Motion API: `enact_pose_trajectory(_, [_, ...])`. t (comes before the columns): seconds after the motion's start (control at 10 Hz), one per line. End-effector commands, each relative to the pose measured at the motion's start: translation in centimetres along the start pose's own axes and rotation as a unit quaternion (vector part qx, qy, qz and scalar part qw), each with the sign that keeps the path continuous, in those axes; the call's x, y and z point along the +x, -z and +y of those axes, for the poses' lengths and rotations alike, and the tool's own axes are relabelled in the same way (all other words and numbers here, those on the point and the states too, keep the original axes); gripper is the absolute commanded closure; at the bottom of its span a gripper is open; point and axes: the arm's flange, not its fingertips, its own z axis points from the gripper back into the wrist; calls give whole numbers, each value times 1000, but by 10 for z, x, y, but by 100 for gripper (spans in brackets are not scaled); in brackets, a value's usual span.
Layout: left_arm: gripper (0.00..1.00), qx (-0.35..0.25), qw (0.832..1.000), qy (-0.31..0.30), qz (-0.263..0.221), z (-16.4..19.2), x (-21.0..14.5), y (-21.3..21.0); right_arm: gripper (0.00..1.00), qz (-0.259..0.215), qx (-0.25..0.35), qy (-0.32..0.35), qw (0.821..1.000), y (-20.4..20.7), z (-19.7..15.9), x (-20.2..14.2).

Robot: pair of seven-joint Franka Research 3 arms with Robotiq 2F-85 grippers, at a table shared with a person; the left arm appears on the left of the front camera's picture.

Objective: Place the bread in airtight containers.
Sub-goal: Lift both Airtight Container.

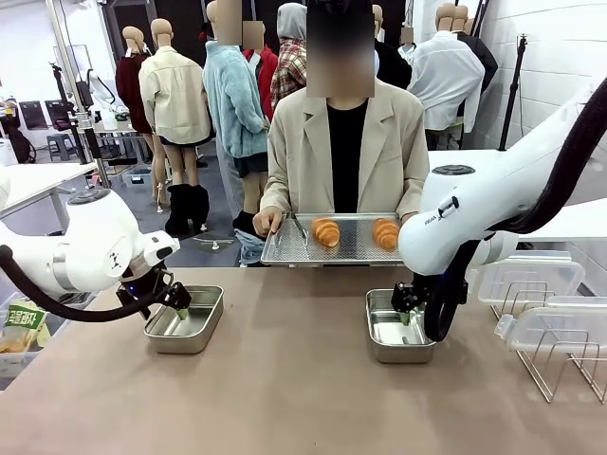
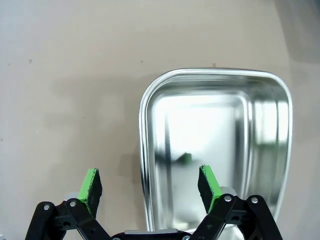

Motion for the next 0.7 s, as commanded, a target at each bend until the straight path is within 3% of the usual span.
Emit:
enact_pose_trajectory(0.0, [0, 2, 1000, 9, 17, 9, 10, 5, 7, -3, -11, 19, 1000, 3, 2, 10])
enact_pose_trajectory(0.1, [14, -4, 1000, 10, 19, 7, 8, 5, 26, -2, -12, 24, 1000, 3, 1, 8])
enact_pose_trajectory(0.4, [74, -4, 1000, 11, 25, 9, 9, 2, 86, 1, -13, 31, 999, 1, 2, 12])
enact_pose_trajectory(0.5, [94, -4, 1000, 12, 26, 9, 9, 2, 100, 2, -16, 32, 999, 2, 3, 12])
enact_pose_trajectory(0.6, [100, -4, 1000, 12, 27, 8, 9, 2, 100, 3, -17, 34, 999, 2, 3, 12])
